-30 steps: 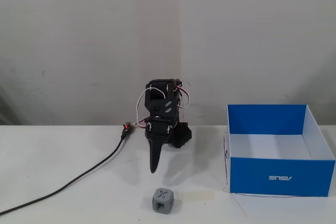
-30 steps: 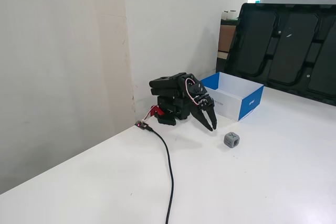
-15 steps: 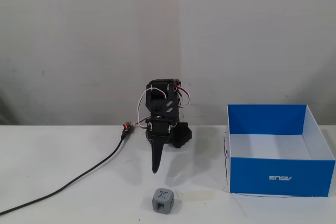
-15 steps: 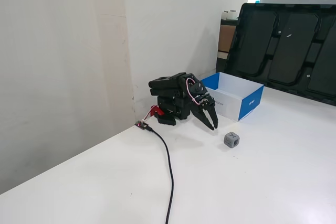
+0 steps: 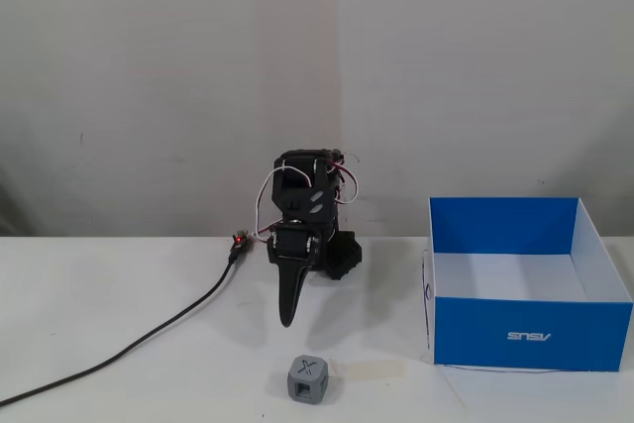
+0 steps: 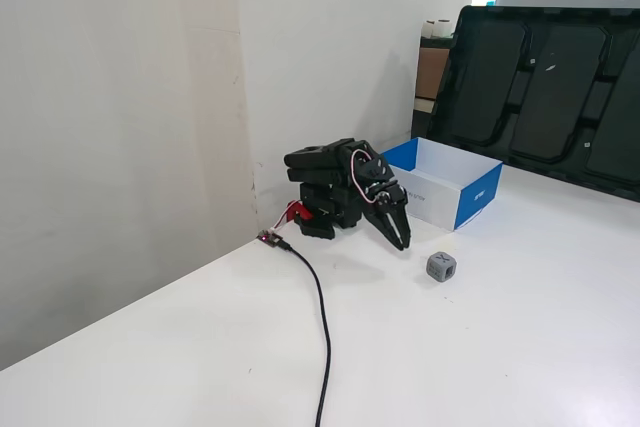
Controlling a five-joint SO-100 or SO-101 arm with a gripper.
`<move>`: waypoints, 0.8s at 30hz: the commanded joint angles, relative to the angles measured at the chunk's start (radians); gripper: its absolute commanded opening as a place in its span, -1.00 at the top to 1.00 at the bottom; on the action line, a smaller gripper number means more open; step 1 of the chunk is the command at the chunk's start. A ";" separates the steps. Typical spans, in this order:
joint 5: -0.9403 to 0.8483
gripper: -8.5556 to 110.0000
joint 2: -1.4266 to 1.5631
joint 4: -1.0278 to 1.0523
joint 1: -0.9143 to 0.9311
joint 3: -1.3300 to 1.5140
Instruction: Pick the gray block and keep it in the box.
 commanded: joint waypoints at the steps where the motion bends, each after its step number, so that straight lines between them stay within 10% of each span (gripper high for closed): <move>1: 0.029 0.85 0.083 -0.031 0.029 -0.066; 24: 0.222 0.85 -0.767 -0.198 -0.002 -0.472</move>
